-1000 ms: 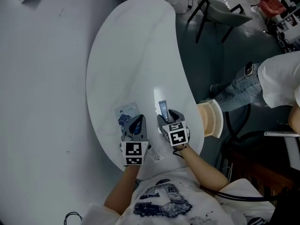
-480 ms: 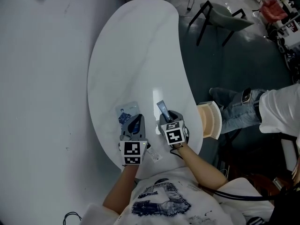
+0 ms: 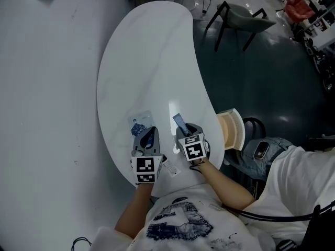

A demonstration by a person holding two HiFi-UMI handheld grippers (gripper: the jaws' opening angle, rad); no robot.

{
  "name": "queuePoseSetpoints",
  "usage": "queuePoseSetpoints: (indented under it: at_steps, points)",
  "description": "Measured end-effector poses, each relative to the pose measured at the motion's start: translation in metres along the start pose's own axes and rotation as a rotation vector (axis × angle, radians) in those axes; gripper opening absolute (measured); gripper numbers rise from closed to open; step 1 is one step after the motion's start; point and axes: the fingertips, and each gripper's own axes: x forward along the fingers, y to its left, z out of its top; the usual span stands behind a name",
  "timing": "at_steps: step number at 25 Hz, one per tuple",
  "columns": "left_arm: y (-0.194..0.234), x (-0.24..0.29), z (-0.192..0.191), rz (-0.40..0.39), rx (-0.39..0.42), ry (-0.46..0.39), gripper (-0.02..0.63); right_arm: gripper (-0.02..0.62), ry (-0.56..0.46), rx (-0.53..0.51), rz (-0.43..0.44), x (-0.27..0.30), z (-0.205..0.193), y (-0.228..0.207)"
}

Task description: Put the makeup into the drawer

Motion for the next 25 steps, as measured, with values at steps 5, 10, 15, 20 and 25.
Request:
queuePoseSetpoints:
  at_steps: [5, 10, 15, 20, 25]
  points:
    - [-0.013, -0.010, 0.008, -0.022, 0.023, -0.026, 0.046, 0.138, -0.036, 0.023, -0.012, -0.021, -0.001, 0.001]
    - [-0.031, -0.020, 0.015, -0.052, 0.059, -0.045, 0.046, 0.138, -0.089, 0.060, -0.031, -0.050, -0.003, -0.003]
    - [-0.052, -0.028, 0.024, -0.088, 0.100, -0.069, 0.046, 0.138, -0.133, 0.111, -0.063, -0.080, -0.012, -0.008]
    - [-0.075, -0.039, 0.028, -0.125, 0.137, -0.087, 0.046, 0.138, -0.185, 0.141, -0.086, -0.113, -0.017, -0.012]
    - [-0.095, -0.047, 0.027, -0.155, 0.158, -0.090, 0.046, 0.138, -0.231, 0.177, -0.114, -0.139, -0.025, -0.017]
